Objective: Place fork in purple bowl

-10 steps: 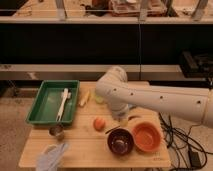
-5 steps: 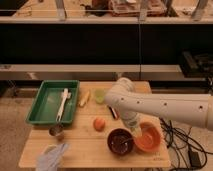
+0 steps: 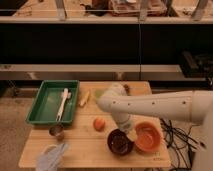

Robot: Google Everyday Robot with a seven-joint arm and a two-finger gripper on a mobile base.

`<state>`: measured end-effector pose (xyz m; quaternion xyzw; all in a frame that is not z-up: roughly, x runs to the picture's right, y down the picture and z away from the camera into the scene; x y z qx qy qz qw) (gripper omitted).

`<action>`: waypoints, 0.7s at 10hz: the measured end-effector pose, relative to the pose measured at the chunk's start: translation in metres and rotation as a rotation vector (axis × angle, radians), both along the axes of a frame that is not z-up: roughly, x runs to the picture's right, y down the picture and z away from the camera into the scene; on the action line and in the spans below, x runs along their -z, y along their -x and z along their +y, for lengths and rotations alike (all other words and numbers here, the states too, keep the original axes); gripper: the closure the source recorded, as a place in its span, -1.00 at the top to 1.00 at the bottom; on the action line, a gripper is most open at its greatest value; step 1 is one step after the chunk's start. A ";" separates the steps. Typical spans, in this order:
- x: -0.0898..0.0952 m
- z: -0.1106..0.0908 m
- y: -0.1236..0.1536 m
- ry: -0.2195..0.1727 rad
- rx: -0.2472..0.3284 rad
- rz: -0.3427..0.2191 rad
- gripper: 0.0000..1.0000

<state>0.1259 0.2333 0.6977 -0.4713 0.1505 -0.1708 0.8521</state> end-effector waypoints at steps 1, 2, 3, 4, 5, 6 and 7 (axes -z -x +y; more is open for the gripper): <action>-0.008 0.005 0.005 0.006 0.014 0.007 0.60; -0.017 0.010 0.011 0.011 0.023 0.012 0.60; -0.026 0.014 0.019 0.010 0.031 0.012 0.60; -0.033 0.016 0.031 0.006 0.030 0.001 0.60; -0.034 0.015 0.034 -0.004 0.017 -0.006 0.60; -0.033 0.010 0.036 -0.024 0.006 -0.015 0.60; -0.028 0.001 0.040 -0.053 0.000 -0.028 0.60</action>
